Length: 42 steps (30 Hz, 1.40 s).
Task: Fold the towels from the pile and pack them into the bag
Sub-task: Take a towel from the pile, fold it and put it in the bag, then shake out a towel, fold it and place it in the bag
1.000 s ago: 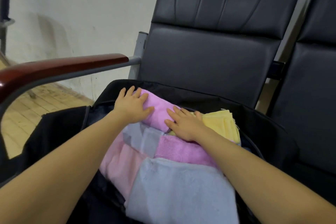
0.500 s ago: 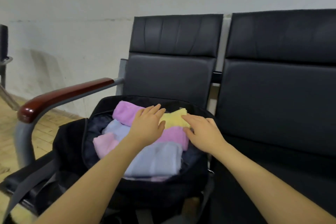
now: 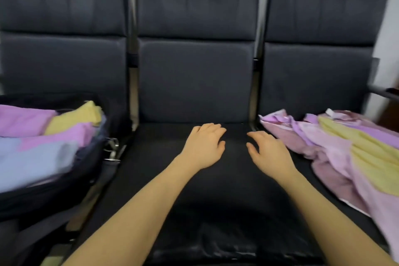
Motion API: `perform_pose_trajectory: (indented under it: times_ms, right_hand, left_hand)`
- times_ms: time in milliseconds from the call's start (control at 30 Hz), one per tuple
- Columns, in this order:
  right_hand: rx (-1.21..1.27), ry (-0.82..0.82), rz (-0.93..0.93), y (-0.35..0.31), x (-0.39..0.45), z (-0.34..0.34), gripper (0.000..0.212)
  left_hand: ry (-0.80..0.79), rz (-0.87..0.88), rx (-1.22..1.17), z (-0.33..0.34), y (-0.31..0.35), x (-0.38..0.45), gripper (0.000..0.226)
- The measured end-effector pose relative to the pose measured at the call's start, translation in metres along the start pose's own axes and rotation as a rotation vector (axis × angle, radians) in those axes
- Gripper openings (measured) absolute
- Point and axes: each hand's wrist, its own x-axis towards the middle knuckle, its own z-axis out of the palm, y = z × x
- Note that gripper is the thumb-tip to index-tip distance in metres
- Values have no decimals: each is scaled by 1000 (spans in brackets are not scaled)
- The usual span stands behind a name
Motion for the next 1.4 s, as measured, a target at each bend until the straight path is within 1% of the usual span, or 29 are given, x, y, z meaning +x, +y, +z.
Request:
perform_pose_trajectory:
  times_ms: [100, 167, 233, 300, 400, 467, 533, 633, 700, 833, 900, 967, 1000, 1067, 1133, 1200, 1233, 1267, 1300, 1400]
  right_hand:
    - [-13, 77, 130, 73, -21, -12, 27]
    - [-98, 123, 224, 120, -35, -19, 23]
    - [-239, 108, 329, 161, -50, -26, 26]
    - [-345, 77, 421, 197, -66, -32, 38]
    - [-374, 101, 567, 239, -85, -40, 47]
    - [-398, 97, 643, 260, -93, -41, 44]
    - [-415, 61, 685, 276, -99, -38, 35]
    - [-415, 75, 666, 291, -101, -33, 17]
    - [-396, 142, 619, 294, -101, -31, 8]
    - [-274, 398, 399, 293, -107, -27, 8]
    - [-238, 440, 327, 288, -106, -28, 8]
    - [-216, 434, 315, 281, -102, -30, 7]
    - [-206, 404, 321, 277, -102, -29, 13]
    - [-194, 308, 313, 270, -104, -27, 27]
    - [-165, 220, 293, 263, -106, -26, 43]
    - [-105, 157, 297, 257, -105, -28, 60]
    - [-71, 135, 296, 255, -104, -28, 64]
    - [-44, 123, 284, 252, -103, -29, 63]
    - [-13, 128, 265, 248, -101, -30, 57]
    - [137, 192, 225, 231, -95, -38, 23]
  left_hand:
    - [-56, 87, -100, 38, 66, 37, 44]
    - [-83, 140, -157, 64, 109, 60, 39]
    - [-117, 174, -200, 87, 148, 81, 34]
    - [-151, 202, -262, 108, 184, 98, 36]
    - [-199, 244, -309, 134, 228, 117, 43]
    - [-253, 262, -309, 148, 252, 128, 45]
    - [-305, 273, -317, 160, 271, 135, 45]
    - [-335, 270, -330, 178, 287, 139, 40]
    - [-332, 270, -331, 187, 289, 138, 35]
    - [-301, 240, -314, 194, 281, 134, 44]
    - [-299, 244, -259, 196, 273, 132, 39]
    - [-274, 209, -262, 197, 266, 129, 32]
    - [-253, 186, -283, 198, 264, 128, 28]
    - [-202, 156, -336, 197, 262, 127, 24]
    - [-112, 116, -430, 189, 259, 125, 20]
    - [-29, 87, -527, 175, 249, 122, 15]
    - [-6, 100, -548, 167, 242, 121, 13]
    - [2, 127, -553, 159, 234, 120, 13]
    - [-1, 157, -545, 151, 225, 118, 12]
    - [-30, 171, -548, 127, 204, 113, 14]
